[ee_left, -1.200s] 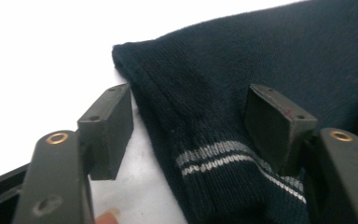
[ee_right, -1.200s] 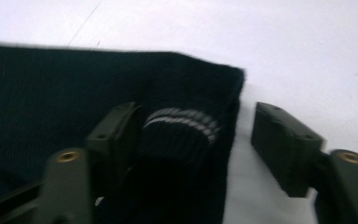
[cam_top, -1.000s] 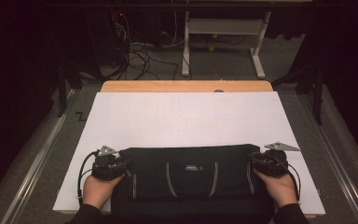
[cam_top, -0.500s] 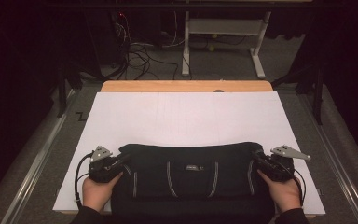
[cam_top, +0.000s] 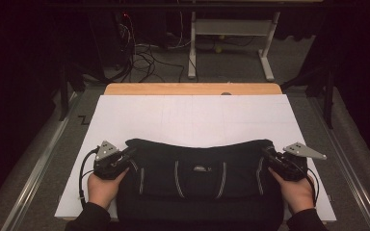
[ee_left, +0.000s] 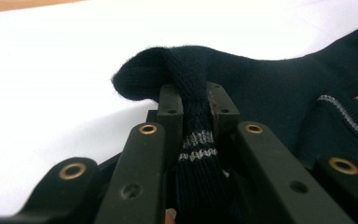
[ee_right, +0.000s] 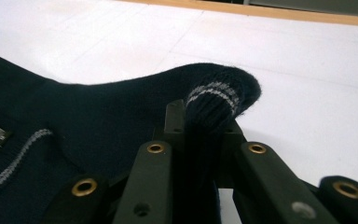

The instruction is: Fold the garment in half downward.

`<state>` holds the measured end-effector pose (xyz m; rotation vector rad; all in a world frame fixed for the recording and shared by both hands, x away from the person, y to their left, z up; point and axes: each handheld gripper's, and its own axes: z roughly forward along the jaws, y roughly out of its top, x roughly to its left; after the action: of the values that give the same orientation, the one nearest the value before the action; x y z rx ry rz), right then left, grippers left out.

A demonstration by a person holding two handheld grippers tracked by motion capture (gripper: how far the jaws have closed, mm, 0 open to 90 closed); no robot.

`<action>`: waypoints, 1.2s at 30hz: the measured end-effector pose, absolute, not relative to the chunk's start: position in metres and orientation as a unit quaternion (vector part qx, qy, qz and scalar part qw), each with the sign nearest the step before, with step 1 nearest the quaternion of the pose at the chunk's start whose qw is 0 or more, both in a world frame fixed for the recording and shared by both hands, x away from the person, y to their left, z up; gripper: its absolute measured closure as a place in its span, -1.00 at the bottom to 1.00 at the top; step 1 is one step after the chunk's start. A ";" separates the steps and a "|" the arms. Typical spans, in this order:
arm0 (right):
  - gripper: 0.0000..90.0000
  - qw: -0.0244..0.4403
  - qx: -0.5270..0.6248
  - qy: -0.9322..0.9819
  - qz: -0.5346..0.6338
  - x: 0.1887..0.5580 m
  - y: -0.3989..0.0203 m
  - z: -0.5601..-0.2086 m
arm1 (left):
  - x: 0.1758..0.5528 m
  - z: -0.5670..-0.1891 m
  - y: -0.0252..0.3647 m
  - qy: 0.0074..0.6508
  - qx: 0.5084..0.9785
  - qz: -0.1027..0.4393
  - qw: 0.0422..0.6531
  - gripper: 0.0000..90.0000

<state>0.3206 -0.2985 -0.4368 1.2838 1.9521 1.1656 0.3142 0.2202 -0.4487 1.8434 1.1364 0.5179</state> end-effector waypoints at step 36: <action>0.63 0.301 0.482 0.720 0.397 0.434 -0.270 -0.420 | 0.399 -0.432 0.229 0.520 0.727 0.196 0.403 0.45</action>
<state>0.4337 -0.2696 -0.4205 1.2794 1.9107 1.0543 0.3994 0.2286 -0.4319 1.8370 1.3124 0.4955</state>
